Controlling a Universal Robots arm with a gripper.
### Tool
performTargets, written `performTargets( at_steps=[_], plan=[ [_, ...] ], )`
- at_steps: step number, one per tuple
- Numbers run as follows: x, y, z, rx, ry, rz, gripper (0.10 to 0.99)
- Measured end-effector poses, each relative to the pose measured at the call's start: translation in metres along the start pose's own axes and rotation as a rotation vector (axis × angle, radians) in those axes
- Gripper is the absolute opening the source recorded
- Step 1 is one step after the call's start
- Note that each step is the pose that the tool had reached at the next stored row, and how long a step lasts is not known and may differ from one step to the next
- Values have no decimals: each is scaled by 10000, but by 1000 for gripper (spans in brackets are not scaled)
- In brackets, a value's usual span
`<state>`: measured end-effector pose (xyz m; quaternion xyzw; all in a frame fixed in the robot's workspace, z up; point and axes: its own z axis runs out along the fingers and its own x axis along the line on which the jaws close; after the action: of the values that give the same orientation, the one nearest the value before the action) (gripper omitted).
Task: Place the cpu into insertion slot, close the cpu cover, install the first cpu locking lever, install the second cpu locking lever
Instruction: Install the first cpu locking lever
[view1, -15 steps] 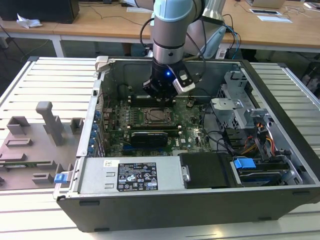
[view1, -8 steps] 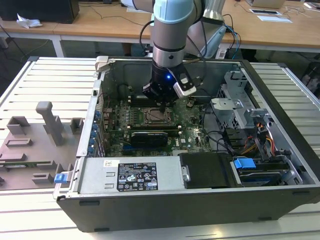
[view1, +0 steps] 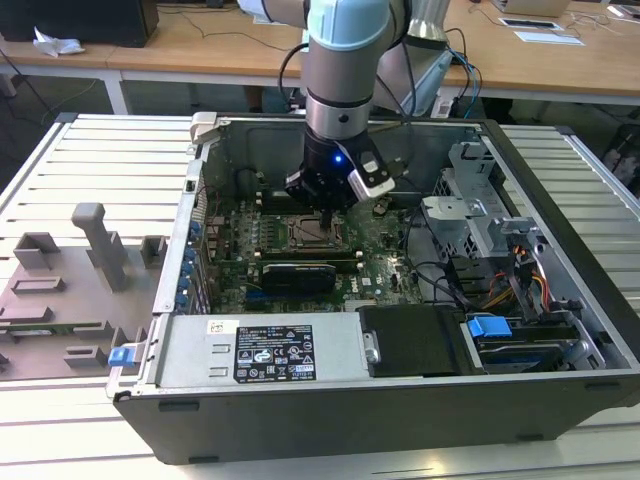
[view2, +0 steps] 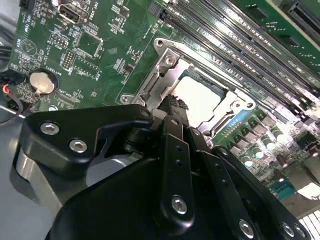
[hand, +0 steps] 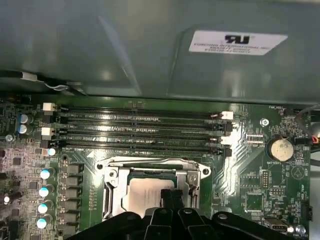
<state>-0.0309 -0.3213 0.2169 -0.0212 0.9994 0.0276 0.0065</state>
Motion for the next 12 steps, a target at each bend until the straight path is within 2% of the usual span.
performTargets(
  at_steps=[1, 2, 4, 6, 12],
  plan=[
    [-2, 7, -131, 48, 2, 0, 106],
    [-3, 11, -198, 67, 3, 0, 106],
    [-4, 15, -271, 75, 3, 0, 106],
    [-4, 17, -312, 78, 3, 0, 106],
    [-4, 17, -315, 77, 2, 0, 106]
  ],
)
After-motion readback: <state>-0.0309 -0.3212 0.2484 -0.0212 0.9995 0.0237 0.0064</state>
